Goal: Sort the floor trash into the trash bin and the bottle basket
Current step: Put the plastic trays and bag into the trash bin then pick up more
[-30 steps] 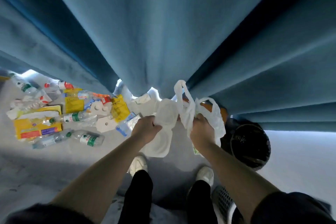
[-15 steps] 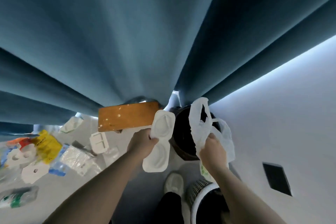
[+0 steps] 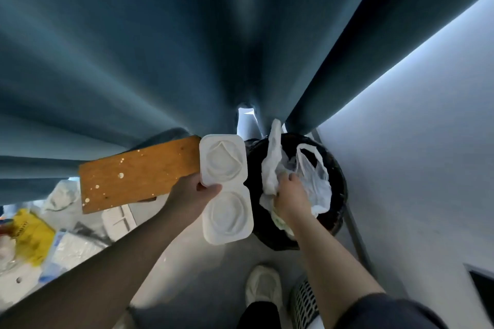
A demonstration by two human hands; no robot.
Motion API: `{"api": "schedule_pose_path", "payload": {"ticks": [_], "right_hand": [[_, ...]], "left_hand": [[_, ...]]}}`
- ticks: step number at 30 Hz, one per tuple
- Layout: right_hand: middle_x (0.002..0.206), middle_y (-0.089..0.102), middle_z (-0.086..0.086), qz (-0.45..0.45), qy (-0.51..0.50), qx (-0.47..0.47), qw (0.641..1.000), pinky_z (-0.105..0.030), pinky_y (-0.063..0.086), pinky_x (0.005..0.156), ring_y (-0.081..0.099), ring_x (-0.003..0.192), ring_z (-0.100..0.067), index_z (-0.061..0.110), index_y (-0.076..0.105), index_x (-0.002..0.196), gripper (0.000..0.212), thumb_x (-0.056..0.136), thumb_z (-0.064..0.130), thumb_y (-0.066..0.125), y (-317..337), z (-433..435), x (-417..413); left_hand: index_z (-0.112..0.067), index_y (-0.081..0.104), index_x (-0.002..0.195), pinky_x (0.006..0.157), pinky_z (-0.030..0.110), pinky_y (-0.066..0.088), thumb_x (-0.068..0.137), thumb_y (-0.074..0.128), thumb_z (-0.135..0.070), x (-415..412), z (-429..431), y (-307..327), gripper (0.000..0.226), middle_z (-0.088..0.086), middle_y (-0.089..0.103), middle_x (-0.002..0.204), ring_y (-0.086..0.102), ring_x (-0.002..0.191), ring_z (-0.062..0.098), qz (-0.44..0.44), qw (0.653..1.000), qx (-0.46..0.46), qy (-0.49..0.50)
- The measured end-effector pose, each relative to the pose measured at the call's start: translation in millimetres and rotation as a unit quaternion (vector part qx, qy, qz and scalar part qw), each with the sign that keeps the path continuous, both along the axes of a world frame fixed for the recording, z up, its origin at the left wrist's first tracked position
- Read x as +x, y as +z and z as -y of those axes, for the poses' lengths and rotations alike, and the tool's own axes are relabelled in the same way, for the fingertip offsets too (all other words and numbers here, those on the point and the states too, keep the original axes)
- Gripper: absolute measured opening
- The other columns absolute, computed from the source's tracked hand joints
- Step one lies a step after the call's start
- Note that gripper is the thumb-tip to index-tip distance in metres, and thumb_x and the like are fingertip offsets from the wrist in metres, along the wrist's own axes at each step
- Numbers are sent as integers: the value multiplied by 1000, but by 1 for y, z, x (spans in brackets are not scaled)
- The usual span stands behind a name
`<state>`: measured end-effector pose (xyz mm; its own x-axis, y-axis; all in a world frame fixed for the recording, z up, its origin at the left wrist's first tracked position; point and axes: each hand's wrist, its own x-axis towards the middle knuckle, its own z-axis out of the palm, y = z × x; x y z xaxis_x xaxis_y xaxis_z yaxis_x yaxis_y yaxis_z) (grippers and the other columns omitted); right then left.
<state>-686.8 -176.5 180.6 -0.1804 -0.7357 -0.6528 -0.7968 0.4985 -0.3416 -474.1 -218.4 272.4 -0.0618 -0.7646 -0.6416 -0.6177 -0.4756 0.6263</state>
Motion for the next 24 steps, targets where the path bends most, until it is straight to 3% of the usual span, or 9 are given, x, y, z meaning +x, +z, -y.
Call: {"api": "schedule_pose_path", "payload": {"ticks": [3,5,8,10,13,15,17,20,24], "right_hand": [[154,19,-9,121,-3,102,987,-44,38,104,33,135,-33,26,4,152,93,83,28,66,-18,1,-7],[158,17,-6,166,-7,97,981,-39,34,109,29,140,-28,27,-4,153,97,85,29,65,-12,-2,-16],[152,34,-1,221,-82,47,971,-24,32,103,36,137,-19,20,18,152,76,90,28,60,12,-12,-37],[145,46,2,250,-132,41,958,-23,38,99,47,127,-12,20,36,146,58,91,24,55,30,-19,-55],[132,57,3,212,-175,31,961,-29,45,97,56,116,-12,19,50,136,46,92,9,44,45,-30,-78],[127,59,1,157,-191,3,969,-24,41,93,54,113,-10,17,51,134,44,92,7,43,49,-37,-87],[132,56,1,110,-126,-30,985,-20,37,89,53,115,-11,18,48,138,47,91,10,46,49,-41,-88],[154,30,1,67,82,-32,994,-27,34,105,32,139,-17,19,32,147,61,90,14,52,32,-49,-77],[162,-2,-3,-36,308,88,947,-41,4,119,-5,148,-25,16,6,154,69,96,16,45,-7,-50,-59]], "left_hand": [[-29,61,90,61,12,42,89,64,-22,-8,4,-10,8,-12,66,84,59,77,2,-15,1000,9,-9],[-28,62,89,61,12,43,90,63,-20,-20,8,-10,8,-9,67,84,59,75,2,-32,999,18,-19],[-27,64,93,63,15,46,91,62,-18,-45,14,-6,10,-6,68,90,62,80,4,-73,996,23,-41],[-21,63,98,63,15,50,90,63,-16,-65,18,-11,10,-2,68,94,63,83,7,-82,995,33,-44],[-19,60,100,72,38,59,88,63,-10,-97,21,-31,15,5,66,99,64,92,22,-76,993,96,2],[-15,62,103,70,40,59,87,63,-9,-113,21,-50,17,8,65,101,64,92,24,-53,990,131,0],[-12,63,109,65,34,58,87,61,-8,-124,16,-68,22,8,64,102,64,92,24,-44,981,188,-17],[-10,62,108,68,33,58,89,57,-8,-135,9,-98,19,10,62,109,62,97,25,-10,969,241,-46],[-6,63,110,76,42,59,89,54,-8,-140,11,-142,23,14,65,107,65,94,29,75,971,220,-64]]}}
